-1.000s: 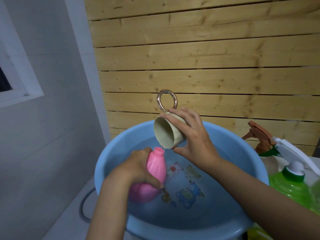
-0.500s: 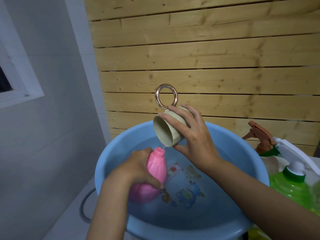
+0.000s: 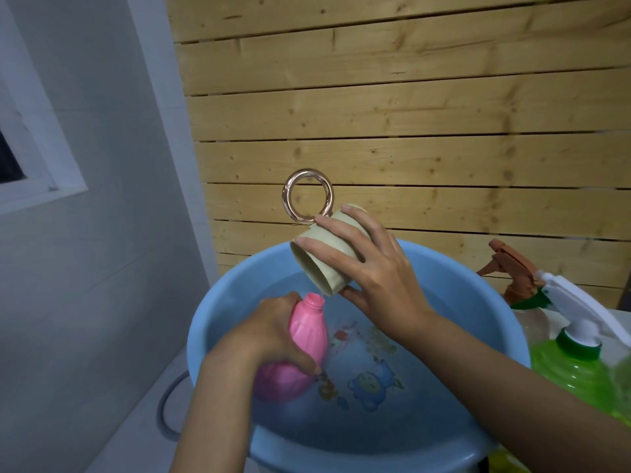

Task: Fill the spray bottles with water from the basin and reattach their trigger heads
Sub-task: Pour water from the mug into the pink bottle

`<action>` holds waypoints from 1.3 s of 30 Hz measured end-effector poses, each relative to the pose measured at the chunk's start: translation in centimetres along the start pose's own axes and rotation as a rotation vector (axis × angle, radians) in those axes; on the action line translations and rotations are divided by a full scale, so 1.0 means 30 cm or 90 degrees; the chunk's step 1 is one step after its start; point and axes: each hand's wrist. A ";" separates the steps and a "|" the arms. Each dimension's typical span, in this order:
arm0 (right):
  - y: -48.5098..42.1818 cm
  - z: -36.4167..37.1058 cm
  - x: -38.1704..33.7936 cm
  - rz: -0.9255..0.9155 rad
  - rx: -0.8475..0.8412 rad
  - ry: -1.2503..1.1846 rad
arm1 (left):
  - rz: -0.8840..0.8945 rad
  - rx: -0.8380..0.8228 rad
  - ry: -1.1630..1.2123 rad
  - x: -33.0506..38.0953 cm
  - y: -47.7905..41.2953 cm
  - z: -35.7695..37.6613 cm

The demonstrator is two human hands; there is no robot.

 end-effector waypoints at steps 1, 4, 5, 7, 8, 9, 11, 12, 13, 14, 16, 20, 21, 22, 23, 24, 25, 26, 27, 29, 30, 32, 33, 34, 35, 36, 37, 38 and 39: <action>-0.001 0.002 -0.001 -0.010 0.003 0.004 | 0.001 0.001 0.000 -0.001 0.000 0.000; -0.003 0.008 -0.008 -0.041 0.014 0.024 | -0.003 -0.001 0.005 -0.004 -0.002 0.002; -0.004 0.009 -0.011 -0.048 0.022 0.033 | -0.003 -0.002 0.007 -0.004 -0.002 0.002; -0.007 0.011 -0.016 -0.055 0.034 0.048 | 0.000 0.000 0.009 -0.005 -0.003 0.003; -0.005 0.013 -0.016 -0.047 0.029 0.059 | 0.003 0.006 0.010 -0.005 -0.003 0.003; -0.001 0.018 -0.013 -0.029 0.014 0.066 | 0.006 0.014 0.011 -0.004 -0.002 0.003; 0.012 0.029 0.006 0.042 -0.031 0.075 | 0.008 0.041 0.011 -0.003 0.000 0.002; 0.018 0.030 0.017 0.086 -0.060 0.076 | 0.008 0.057 0.011 -0.002 0.001 0.001; 0.023 0.028 0.023 0.129 -0.097 0.081 | 0.008 0.074 0.014 -0.001 0.001 0.001; 0.028 0.025 0.031 0.169 -0.146 0.099 | 0.010 0.091 0.020 -0.001 0.001 0.000; 0.045 0.022 0.052 0.245 -0.260 0.139 | 0.015 0.121 0.042 0.002 0.001 -0.001; 0.084 0.043 0.086 0.365 -0.429 0.147 | 0.022 0.159 0.083 0.013 0.003 -0.004; 0.090 0.050 0.086 0.377 -0.447 0.145 | 0.020 0.167 0.086 0.016 0.004 -0.004; 0.095 0.056 0.085 0.386 -0.466 0.143 | 0.017 0.175 0.089 0.018 0.007 -0.005; 0.101 0.059 0.085 0.391 -0.484 0.140 | 0.014 0.181 0.090 0.022 0.009 -0.006; 0.107 0.061 0.085 0.391 -0.500 0.138 | 0.014 0.185 0.092 0.024 0.009 -0.005; 0.112 0.065 0.085 0.389 -0.510 0.130 | 0.015 0.189 0.091 0.025 0.010 -0.006; 0.118 0.067 0.085 0.394 -0.521 0.112 | 0.016 0.190 0.088 0.027 0.011 -0.005; 0.124 0.072 0.087 0.405 -0.532 0.089 | 0.016 0.189 0.085 0.029 0.010 -0.005; 0.131 0.078 0.088 0.444 -0.563 0.044 | 0.015 0.188 0.079 0.032 0.009 -0.005; 0.135 0.081 0.090 0.464 -0.579 0.028 | 0.014 0.187 0.077 0.033 0.010 -0.005; 0.142 0.084 0.092 0.491 -0.607 0.009 | 0.012 0.186 0.077 0.031 0.011 -0.005; 0.145 0.083 0.093 0.495 -0.619 0.006 | 0.011 0.186 0.076 0.029 0.010 -0.004; 0.146 0.082 0.093 0.492 -0.629 0.009 | 0.009 0.184 0.073 0.027 0.009 -0.004; 0.148 0.081 0.094 0.487 -0.636 0.018 | 0.008 0.181 0.071 0.025 0.008 -0.003; 0.149 0.081 0.097 0.482 -0.639 0.026 | 0.008 0.178 0.067 0.023 0.006 -0.001; 0.148 0.080 0.096 0.485 -0.642 0.024 | 0.007 0.177 0.061 0.021 0.003 0.001; 0.146 0.080 0.099 0.493 -0.642 0.014 | 0.007 0.177 0.055 0.019 0.001 0.003; 0.143 0.081 0.100 0.503 -0.640 -0.001 | 0.006 0.177 0.052 0.017 0.002 0.003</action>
Point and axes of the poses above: each hand's wrist, its own y-axis away from the middle knuckle, its own z-axis out of the palm, x = y × z, and after that the axes turned 15 degrees about -y, right-handed
